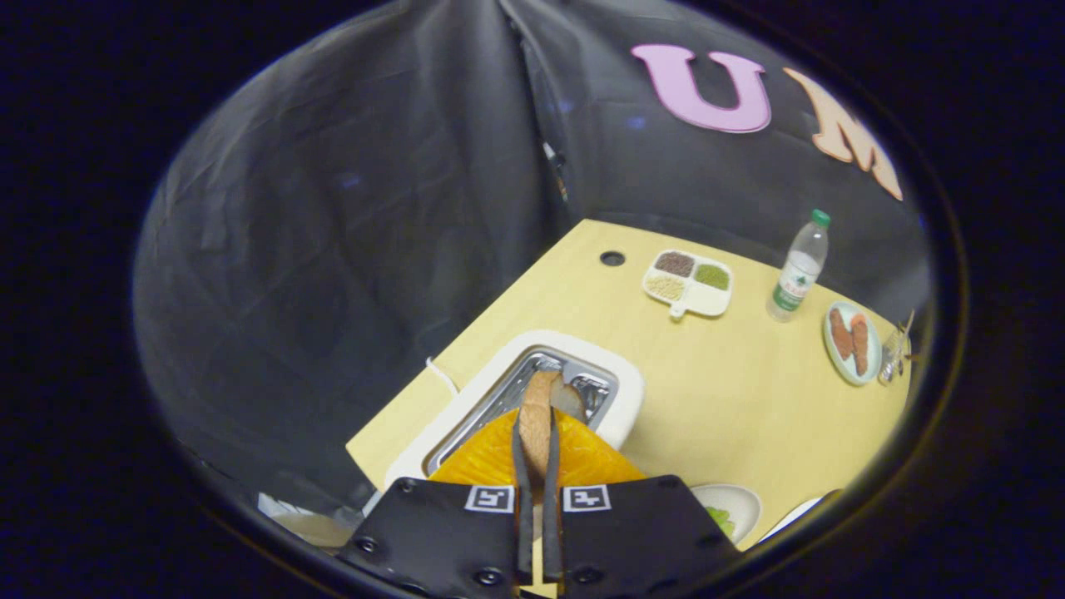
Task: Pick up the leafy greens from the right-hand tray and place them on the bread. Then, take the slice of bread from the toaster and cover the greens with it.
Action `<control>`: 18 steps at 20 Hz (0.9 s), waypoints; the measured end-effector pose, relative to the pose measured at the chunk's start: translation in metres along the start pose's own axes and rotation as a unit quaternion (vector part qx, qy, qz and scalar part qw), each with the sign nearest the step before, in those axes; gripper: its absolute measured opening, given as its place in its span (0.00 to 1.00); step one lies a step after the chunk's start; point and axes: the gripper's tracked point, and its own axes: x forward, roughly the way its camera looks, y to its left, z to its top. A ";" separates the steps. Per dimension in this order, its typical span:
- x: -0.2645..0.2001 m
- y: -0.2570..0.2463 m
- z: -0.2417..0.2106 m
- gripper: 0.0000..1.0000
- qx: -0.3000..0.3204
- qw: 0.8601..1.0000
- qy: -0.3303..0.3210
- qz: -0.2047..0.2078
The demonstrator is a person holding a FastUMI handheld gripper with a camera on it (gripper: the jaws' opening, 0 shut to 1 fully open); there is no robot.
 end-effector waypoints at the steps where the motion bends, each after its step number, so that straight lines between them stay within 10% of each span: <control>1: -0.006 0.002 -0.002 0.07 0.013 1.000 -0.007 0.009; 18: -0.105 -0.043 0.006 0.07 0.115 0.987 -0.100 0.044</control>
